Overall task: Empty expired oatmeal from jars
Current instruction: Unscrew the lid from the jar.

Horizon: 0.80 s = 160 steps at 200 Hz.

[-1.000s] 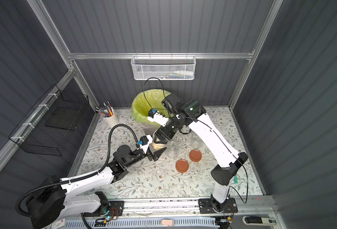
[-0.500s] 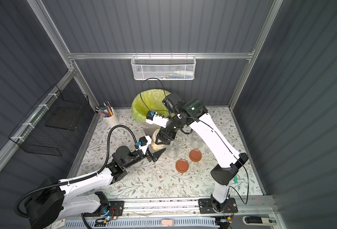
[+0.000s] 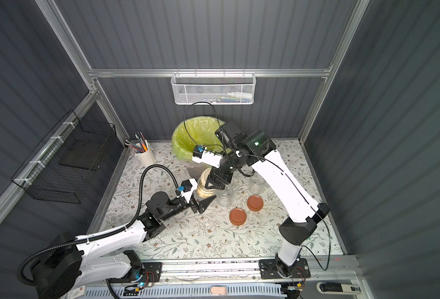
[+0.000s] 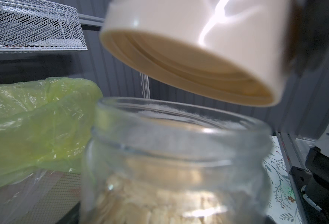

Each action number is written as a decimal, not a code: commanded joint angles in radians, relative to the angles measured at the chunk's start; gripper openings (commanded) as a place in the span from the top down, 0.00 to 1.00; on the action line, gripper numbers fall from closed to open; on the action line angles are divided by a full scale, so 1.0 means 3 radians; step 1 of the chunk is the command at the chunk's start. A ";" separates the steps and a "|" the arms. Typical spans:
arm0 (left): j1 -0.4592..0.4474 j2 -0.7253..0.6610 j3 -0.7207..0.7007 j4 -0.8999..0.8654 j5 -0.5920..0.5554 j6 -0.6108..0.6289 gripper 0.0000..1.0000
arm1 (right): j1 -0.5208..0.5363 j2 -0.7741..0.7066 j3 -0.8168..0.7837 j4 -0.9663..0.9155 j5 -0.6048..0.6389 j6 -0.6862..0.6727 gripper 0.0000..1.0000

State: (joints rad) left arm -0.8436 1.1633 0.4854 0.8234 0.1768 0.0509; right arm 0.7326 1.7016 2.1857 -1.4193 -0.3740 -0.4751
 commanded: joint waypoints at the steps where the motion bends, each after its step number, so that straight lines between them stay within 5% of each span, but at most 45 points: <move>1: -0.0010 -0.0205 -0.0042 0.0074 -0.0098 0.0037 0.86 | -0.0042 -0.0214 -0.0178 0.0171 0.0001 0.0100 0.34; 160: -0.0008 -0.1551 -0.0464 -0.1251 -0.0838 0.0053 0.86 | -0.0129 -0.0989 -0.2589 0.1863 0.0330 0.1518 0.32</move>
State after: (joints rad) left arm -0.8436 0.7788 0.3592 0.5140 -0.0082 0.0517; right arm 0.6758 1.4502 1.4902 -0.9993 -0.2863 -0.1108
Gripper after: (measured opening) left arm 0.855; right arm 0.809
